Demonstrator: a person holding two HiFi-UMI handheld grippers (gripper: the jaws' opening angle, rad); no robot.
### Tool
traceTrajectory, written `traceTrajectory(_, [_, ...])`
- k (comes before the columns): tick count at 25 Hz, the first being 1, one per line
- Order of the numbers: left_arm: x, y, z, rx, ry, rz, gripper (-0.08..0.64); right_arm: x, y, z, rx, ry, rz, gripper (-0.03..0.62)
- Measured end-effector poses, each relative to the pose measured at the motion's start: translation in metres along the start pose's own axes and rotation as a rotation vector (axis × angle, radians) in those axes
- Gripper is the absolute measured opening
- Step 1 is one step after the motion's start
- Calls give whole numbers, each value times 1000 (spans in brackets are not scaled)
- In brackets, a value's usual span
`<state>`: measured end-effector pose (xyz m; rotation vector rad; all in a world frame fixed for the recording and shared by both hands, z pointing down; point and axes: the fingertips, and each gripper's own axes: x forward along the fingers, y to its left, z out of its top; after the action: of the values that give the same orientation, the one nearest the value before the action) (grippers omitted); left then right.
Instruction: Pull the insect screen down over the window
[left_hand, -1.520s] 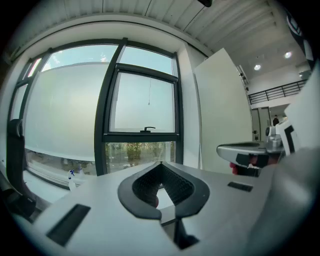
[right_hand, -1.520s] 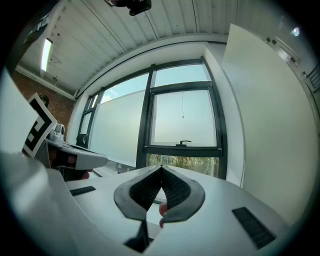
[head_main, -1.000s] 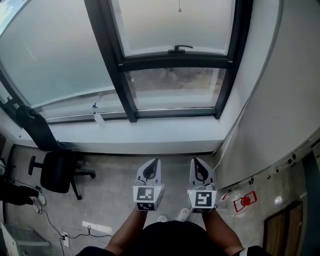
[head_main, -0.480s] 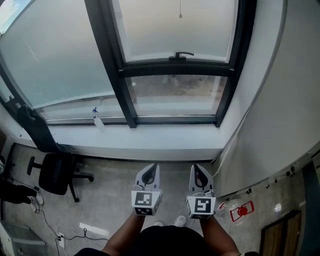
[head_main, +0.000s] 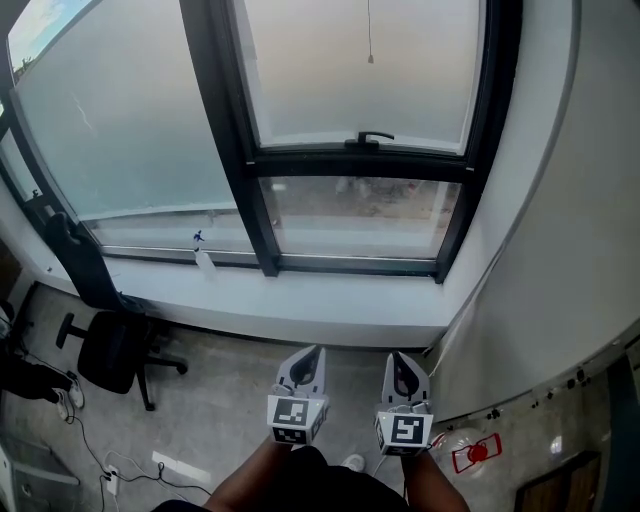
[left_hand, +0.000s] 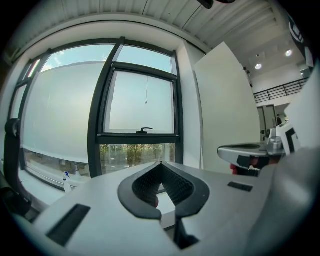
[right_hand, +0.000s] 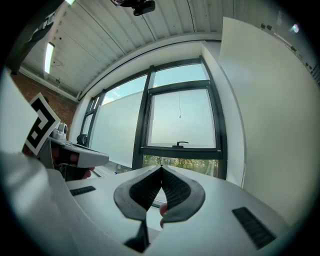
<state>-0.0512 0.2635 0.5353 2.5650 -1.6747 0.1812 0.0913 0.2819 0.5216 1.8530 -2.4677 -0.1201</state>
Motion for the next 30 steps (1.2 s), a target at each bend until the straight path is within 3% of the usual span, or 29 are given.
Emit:
traceTrajectory(11, [54,23,-1,-5,37,16,2,57,-21,-9,2,13,-20,3])
traceTrajectory(30, [198,143,41,-48,0,-38,3,240,-21,11,-29,29,-55,3])
